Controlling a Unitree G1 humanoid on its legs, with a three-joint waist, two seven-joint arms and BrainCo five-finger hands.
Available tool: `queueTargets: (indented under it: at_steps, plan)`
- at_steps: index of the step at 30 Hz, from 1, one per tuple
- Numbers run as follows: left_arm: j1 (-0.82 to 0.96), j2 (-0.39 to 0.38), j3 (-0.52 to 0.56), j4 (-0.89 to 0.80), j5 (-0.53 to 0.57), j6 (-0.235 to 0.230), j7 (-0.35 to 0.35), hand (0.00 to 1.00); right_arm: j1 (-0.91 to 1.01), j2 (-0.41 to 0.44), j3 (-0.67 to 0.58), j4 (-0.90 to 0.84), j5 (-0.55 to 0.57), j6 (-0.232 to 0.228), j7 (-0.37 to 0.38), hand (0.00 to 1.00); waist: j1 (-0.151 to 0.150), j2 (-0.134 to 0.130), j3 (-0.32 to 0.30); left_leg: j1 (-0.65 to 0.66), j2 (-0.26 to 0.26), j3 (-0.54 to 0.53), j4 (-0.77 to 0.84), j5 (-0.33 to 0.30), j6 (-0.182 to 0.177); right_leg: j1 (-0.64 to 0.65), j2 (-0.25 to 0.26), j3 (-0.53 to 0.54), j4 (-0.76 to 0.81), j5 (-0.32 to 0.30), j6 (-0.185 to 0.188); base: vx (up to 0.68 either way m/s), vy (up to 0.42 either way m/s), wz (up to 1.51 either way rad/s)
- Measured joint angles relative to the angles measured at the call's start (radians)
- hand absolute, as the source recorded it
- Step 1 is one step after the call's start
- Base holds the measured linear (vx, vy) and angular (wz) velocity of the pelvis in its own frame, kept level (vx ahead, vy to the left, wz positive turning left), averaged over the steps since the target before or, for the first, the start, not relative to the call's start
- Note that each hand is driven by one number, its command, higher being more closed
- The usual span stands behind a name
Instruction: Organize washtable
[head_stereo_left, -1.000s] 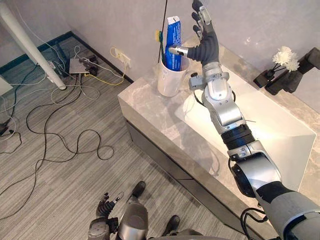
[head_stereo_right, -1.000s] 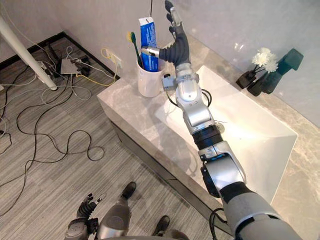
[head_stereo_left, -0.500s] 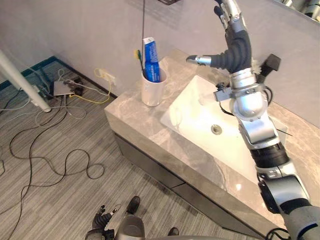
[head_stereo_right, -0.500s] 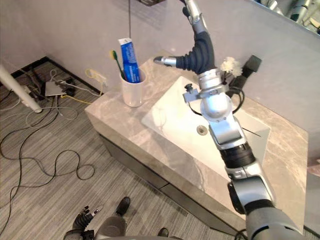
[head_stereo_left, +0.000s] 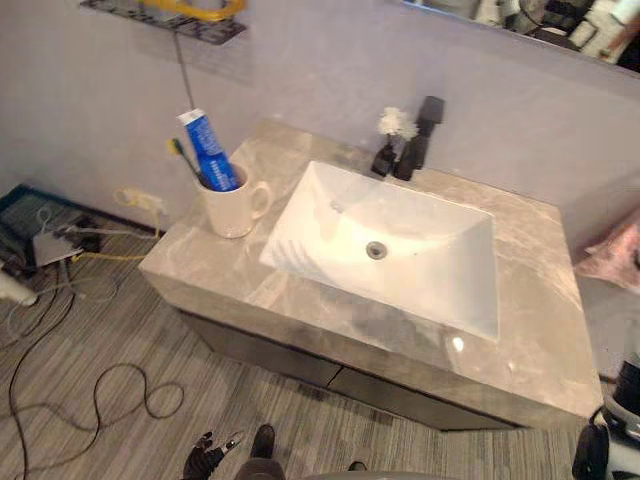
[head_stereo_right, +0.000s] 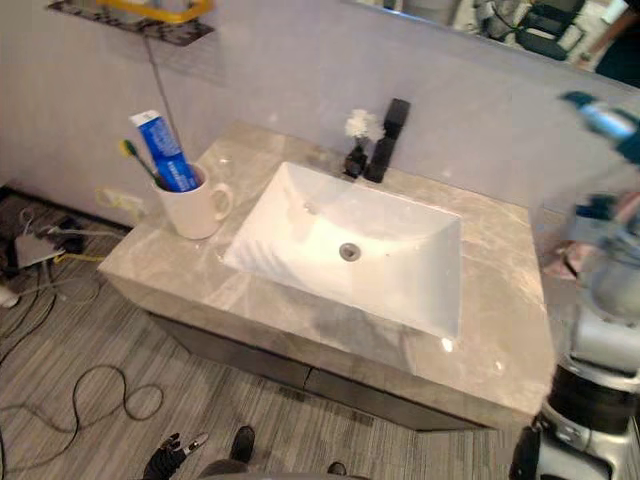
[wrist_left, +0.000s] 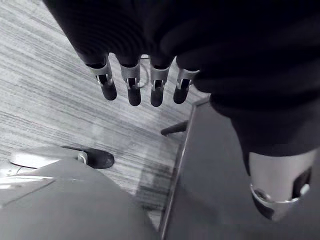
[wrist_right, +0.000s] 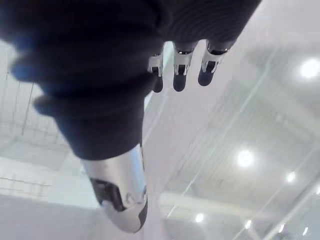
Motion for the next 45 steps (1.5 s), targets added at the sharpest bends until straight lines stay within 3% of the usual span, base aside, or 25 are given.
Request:
queueTargets:
  at_steps: [3, 6, 9, 13, 17, 23, 27, 29, 35, 38, 45]
  plan:
    - [-0.001, -0.002, 0.000, 0.000, -0.001, -0.001, -0.010, 0.00, 0.103, 0.108, -0.051, 0.016, 0.008, 0.005, -0.035, 0.00, -0.026, 0.007, -0.018, 0.004, 0.005, 0.025, -0.001, -0.002, -0.002, -0.010, 0.002, 0.022, 0.000, -0.001, 0.001, -0.03, 0.000, -0.23]
    - [-0.009, -0.003, 0.000, -0.001, -0.001, -0.001, -0.019, 0.00, 0.208, 0.194, -0.060, 0.043, 0.004, 0.027, -0.053, 0.00, -0.028, 0.004, -0.021, 0.013, 0.009, 0.043, -0.001, -0.010, -0.007, -0.010, 0.002, 0.028, 0.000, 0.000, -0.001, -0.01, -0.002, -0.20]
    - [-0.021, -0.023, 0.006, -0.012, -0.002, -0.001, -0.019, 0.00, 0.343, 0.328, -0.044, 0.073, -0.014, 0.067, -0.057, 0.00, -0.027, 0.004, -0.029, 0.013, 0.010, 0.059, -0.001, -0.016, -0.007, -0.020, 0.001, 0.037, 0.010, -0.002, -0.001, 0.01, 0.000, -0.13]
    - [-0.020, -0.113, 0.064, -0.045, -0.006, -0.002, -0.019, 0.00, 0.495, 0.563, 0.010, 0.088, 0.010, 0.110, -0.077, 0.00, -0.026, 0.021, -0.042, 0.034, 0.012, 0.101, 0.005, -0.024, 0.003, -0.025, -0.003, 0.059, 0.022, 0.001, -0.003, 0.03, 0.005, -0.25]
    - [-0.024, -0.144, 0.073, -0.061, -0.020, -0.002, -0.015, 0.00, 0.535, 0.578, 0.087, 0.262, 0.127, 0.116, -0.113, 0.00, -0.026, 0.035, -0.047, 0.073, 0.029, 0.157, 0.004, -0.046, -0.003, -0.022, -0.008, 0.053, 0.044, 0.000, -0.002, 0.01, -0.008, -0.38]
    - [-0.041, -0.184, 0.037, -0.059, -0.069, -0.002, 0.006, 0.00, 0.590, 0.600, 0.210, 0.632, 0.282, 0.124, -0.087, 0.00, -0.019, 0.055, -0.046, 0.104, 0.042, 0.190, -0.001, -0.063, -0.012, -0.004, -0.004, 0.046, 0.052, -0.013, -0.005, 0.01, -0.009, -0.09]
    - [-0.050, -0.189, 0.017, -0.043, -0.088, -0.003, 0.011, 0.00, 0.591, 0.601, 0.225, 0.894, 0.349, 0.153, -0.018, 0.00, 0.000, 0.074, -0.042, 0.114, 0.043, 0.200, -0.001, -0.072, -0.015, 0.017, -0.008, 0.022, 0.050, -0.014, -0.004, 0.05, 0.001, -0.05]
    - [-0.065, -0.190, 0.005, -0.018, -0.087, -0.003, 0.012, 0.00, 0.589, 0.599, 0.233, 1.008, 0.361, 0.179, 0.052, 0.00, 0.006, 0.085, -0.041, 0.120, 0.041, 0.200, -0.001, -0.076, -0.014, 0.030, -0.008, 0.016, 0.041, -0.018, -0.002, 0.06, 0.003, 0.06]
    - [-0.088, -0.186, -0.002, 0.018, -0.075, -0.003, 0.009, 0.00, 0.578, 0.594, 0.270, 1.143, 0.367, 0.214, 0.153, 0.00, 0.014, 0.081, -0.039, 0.120, 0.030, 0.173, -0.001, -0.077, -0.015, 0.066, -0.016, -0.022, 0.015, -0.022, 0.004, 0.05, 0.002, 0.18]
    - [-0.105, -0.185, -0.004, 0.033, -0.073, -0.003, 0.007, 0.00, 0.564, 0.588, 0.309, 1.211, 0.365, 0.228, 0.172, 0.00, 0.031, 0.080, -0.035, 0.120, 0.027, 0.158, -0.001, -0.076, -0.014, 0.072, -0.018, -0.034, 0.012, -0.023, 0.006, 0.02, -0.001, 0.15]
    - [-0.128, -0.160, -0.021, 0.078, -0.068, -0.003, 0.004, 0.00, 0.502, 0.564, 0.333, 1.302, 0.347, 0.233, 0.177, 0.00, 0.027, 0.077, -0.024, 0.119, 0.024, 0.132, -0.001, -0.076, -0.014, 0.083, -0.018, -0.058, -0.001, -0.023, 0.006, -0.03, -0.009, 0.11]
